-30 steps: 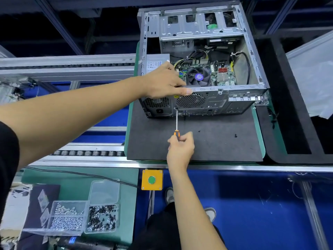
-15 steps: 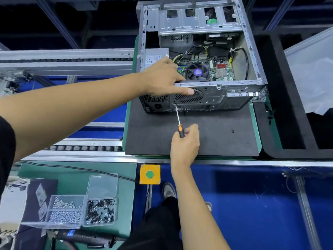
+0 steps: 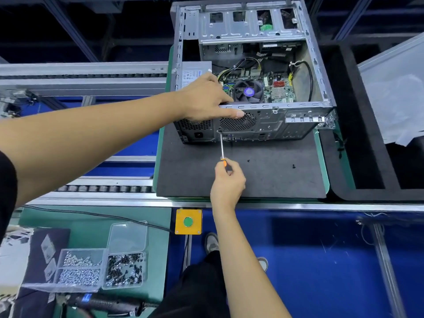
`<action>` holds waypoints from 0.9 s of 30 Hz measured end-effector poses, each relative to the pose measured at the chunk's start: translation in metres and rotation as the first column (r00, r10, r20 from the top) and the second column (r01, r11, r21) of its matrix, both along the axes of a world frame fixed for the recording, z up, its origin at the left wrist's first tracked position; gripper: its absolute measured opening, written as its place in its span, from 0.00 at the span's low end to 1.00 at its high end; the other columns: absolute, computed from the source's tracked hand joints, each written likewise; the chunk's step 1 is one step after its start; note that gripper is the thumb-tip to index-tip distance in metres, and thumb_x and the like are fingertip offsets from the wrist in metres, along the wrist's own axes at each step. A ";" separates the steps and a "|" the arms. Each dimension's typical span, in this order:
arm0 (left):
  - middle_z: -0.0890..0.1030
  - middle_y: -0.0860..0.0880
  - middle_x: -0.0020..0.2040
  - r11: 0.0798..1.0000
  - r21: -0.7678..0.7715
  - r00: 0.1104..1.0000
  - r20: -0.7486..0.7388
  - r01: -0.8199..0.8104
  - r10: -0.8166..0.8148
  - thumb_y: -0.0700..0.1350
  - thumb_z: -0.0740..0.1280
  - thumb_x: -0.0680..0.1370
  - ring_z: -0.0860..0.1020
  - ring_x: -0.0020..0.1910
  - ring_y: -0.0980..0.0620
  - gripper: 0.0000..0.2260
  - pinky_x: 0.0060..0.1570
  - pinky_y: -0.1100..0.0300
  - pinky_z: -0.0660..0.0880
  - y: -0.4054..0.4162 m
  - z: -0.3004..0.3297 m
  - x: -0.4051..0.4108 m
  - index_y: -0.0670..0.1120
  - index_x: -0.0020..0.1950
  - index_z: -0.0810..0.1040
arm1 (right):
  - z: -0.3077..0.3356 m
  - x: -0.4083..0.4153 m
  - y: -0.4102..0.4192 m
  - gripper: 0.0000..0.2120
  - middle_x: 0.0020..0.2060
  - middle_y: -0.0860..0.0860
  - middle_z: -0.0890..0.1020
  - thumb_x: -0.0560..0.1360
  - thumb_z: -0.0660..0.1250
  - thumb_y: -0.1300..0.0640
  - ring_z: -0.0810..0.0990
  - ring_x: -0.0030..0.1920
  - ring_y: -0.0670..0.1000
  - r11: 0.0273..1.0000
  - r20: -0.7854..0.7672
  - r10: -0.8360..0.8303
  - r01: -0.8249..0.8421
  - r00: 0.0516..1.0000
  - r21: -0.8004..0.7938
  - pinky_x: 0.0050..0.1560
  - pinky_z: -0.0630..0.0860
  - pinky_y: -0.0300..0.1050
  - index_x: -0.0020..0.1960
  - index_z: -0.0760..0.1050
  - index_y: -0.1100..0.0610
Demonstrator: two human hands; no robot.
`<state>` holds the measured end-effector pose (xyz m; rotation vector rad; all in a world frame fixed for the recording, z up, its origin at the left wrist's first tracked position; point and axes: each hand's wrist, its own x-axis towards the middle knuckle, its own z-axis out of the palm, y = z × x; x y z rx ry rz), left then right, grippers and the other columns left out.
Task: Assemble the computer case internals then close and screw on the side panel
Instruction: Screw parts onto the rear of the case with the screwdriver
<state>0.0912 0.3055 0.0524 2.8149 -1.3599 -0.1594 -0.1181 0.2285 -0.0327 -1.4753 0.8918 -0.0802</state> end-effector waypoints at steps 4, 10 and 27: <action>0.76 0.47 0.30 1.000 0.019 1.000 0.013 -0.006 0.006 0.77 0.43 0.77 0.73 0.36 0.50 0.40 0.67 0.54 0.59 0.000 0.002 0.000 0.46 0.40 0.78 | -0.004 -0.006 -0.001 0.17 0.38 0.49 0.75 0.75 0.68 0.60 0.73 0.34 0.49 0.906 -0.018 0.151 -0.146 0.988 -0.398 0.30 0.67 0.45 0.47 0.59 0.48; 0.75 0.47 0.29 1.000 0.007 1.000 0.014 0.010 -0.010 0.76 0.45 0.78 0.73 0.35 0.49 0.36 0.68 0.52 0.60 0.000 0.004 -0.003 0.48 0.36 0.74 | -0.003 -0.001 -0.009 0.11 0.34 0.52 0.82 0.76 0.66 0.65 0.86 0.33 0.51 0.995 0.029 -0.040 0.038 0.999 0.090 0.31 0.72 0.43 0.39 0.66 0.56; 0.75 0.53 0.60 0.985 -0.154 0.936 0.329 -0.076 0.123 0.72 0.53 0.80 0.65 0.68 0.48 0.29 0.74 0.47 0.45 0.000 -0.002 -0.033 0.52 0.69 0.72 | -0.007 -0.012 -0.042 0.12 0.30 0.52 0.79 0.74 0.65 0.69 0.71 0.27 0.47 0.956 -0.045 0.024 -0.009 0.999 0.294 0.27 0.65 0.42 0.36 0.67 0.58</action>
